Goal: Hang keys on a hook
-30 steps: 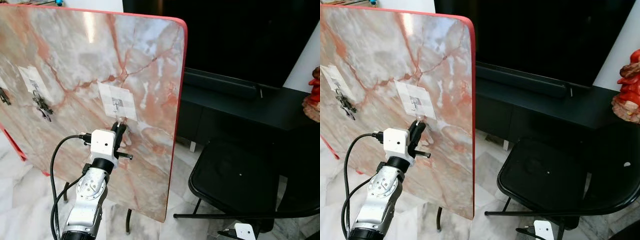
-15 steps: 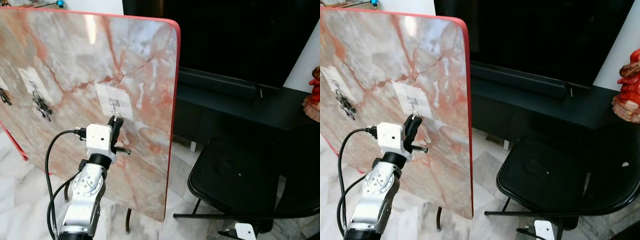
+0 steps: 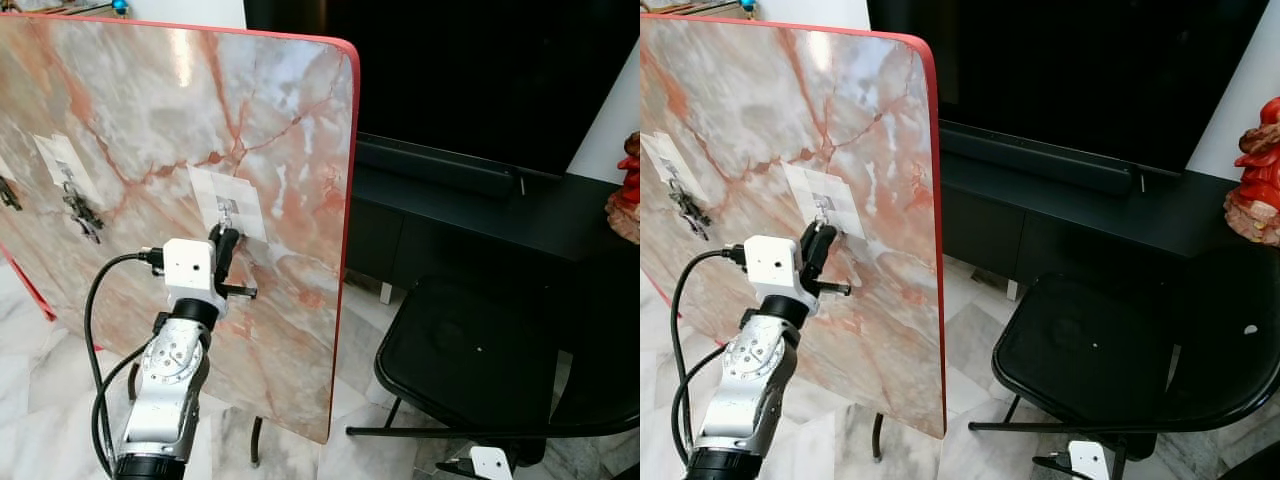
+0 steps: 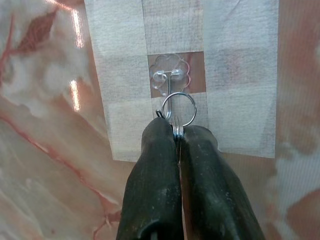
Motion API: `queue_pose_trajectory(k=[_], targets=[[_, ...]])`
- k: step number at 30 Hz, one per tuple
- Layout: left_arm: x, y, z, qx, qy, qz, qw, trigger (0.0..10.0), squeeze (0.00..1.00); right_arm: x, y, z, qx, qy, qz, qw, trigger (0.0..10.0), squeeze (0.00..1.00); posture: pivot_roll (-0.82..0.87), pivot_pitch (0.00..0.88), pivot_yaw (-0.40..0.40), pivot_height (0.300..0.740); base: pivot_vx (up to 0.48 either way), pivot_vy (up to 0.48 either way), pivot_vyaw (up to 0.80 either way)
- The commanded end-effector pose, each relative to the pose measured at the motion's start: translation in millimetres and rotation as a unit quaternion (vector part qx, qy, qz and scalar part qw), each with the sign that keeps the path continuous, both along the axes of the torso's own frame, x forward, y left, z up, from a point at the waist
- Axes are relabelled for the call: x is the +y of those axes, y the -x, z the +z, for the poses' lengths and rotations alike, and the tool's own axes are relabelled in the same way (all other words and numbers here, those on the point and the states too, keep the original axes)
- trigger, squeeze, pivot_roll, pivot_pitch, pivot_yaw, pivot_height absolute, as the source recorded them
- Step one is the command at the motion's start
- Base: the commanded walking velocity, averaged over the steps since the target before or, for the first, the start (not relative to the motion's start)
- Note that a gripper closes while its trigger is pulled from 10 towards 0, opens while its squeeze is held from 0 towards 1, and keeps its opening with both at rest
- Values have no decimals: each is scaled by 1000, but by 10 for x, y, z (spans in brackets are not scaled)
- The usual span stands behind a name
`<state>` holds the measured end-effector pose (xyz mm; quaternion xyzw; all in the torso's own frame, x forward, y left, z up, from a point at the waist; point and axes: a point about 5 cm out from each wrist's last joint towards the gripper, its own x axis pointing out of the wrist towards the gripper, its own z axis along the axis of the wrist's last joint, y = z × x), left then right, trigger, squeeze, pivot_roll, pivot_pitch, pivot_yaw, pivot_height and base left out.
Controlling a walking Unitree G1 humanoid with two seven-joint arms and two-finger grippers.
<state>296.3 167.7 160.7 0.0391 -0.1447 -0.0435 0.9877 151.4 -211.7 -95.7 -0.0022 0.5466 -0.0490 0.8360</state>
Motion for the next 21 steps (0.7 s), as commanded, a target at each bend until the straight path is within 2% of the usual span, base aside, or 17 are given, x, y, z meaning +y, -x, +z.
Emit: queue_pose_trajectory(k=[1, 21], targets=[[-15, -23, 17, 1, 0, -5, 1000, 10000, 0, -17, 8, 0, 3, 6, 5, 1000, 10000, 0, 9, 0, -18, 723, 0, 0, 0], [3, 21, -121, 20, 5, -5, 1000, 10000, 0, -17, 10, -1, 4, 6, 0, 1000, 10000, 0, 11, 0, -18, 723, 0, 0, 0]])
